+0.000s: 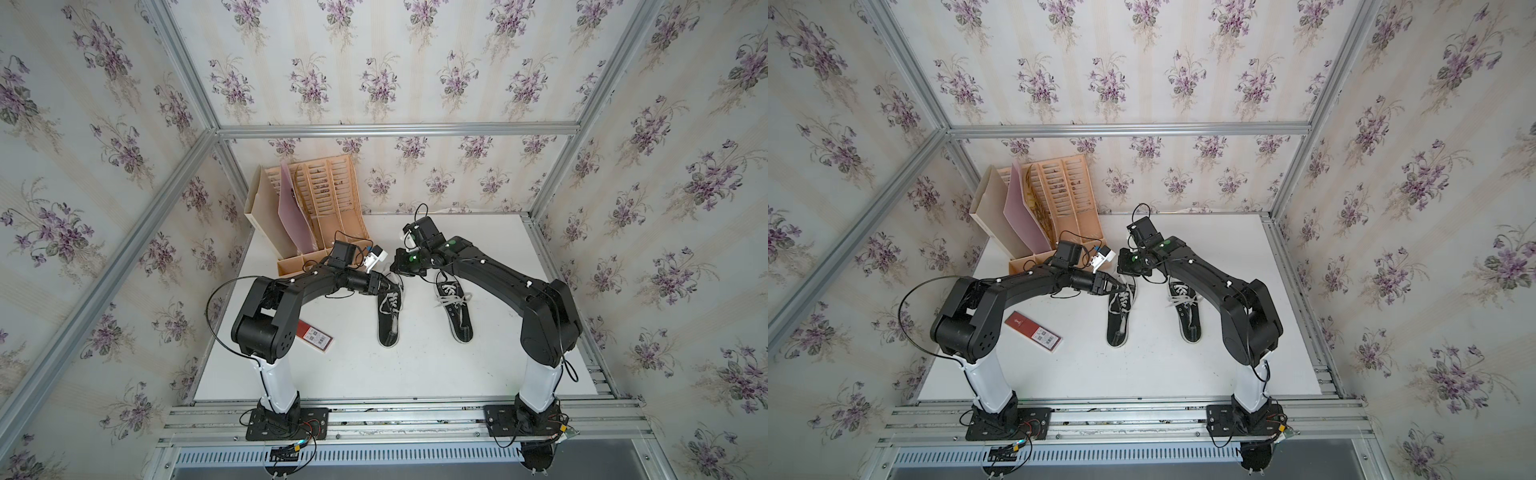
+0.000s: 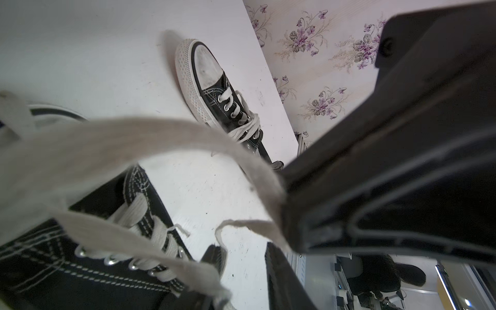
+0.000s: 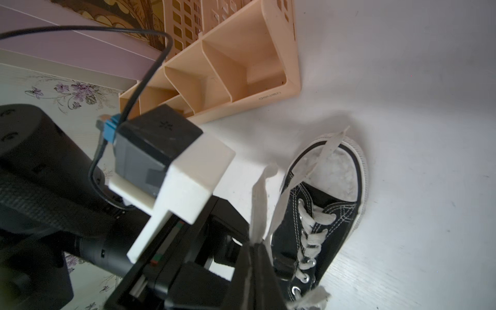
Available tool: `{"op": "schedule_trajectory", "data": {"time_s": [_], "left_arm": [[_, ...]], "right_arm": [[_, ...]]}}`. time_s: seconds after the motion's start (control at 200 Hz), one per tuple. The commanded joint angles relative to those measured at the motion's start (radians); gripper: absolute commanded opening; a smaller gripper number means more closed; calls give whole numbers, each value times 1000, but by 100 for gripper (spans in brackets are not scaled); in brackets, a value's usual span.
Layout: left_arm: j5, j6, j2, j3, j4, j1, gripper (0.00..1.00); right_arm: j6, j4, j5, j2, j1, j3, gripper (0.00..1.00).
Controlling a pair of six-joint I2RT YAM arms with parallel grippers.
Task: Tie the shoes
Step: Cross the shoelace with the shoelace.
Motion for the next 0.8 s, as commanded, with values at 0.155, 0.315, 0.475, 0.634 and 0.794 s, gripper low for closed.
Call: {"op": "schedule_trajectory", "data": {"time_s": [0.155, 0.315, 0.475, 0.634, 0.794], "left_arm": [[29, 7, 19, 15, 29, -17, 37], [25, 5, 32, 27, 34, -28, 40], [1, -3, 58, 50, 40, -42, 41], [-25, -13, 59, 62, 52, -55, 32], [-55, -13, 37, 56, 45, -55, 13]], "right_arm": [[64, 31, -4, 4, 2, 5, 0], [96, 60, -28, 11, 3, 2, 0], [117, 76, -41, 11, 4, -7, 0], [120, 79, -35, 11, 4, -15, 0], [89, 66, -22, 3, -6, -17, 0]]}}
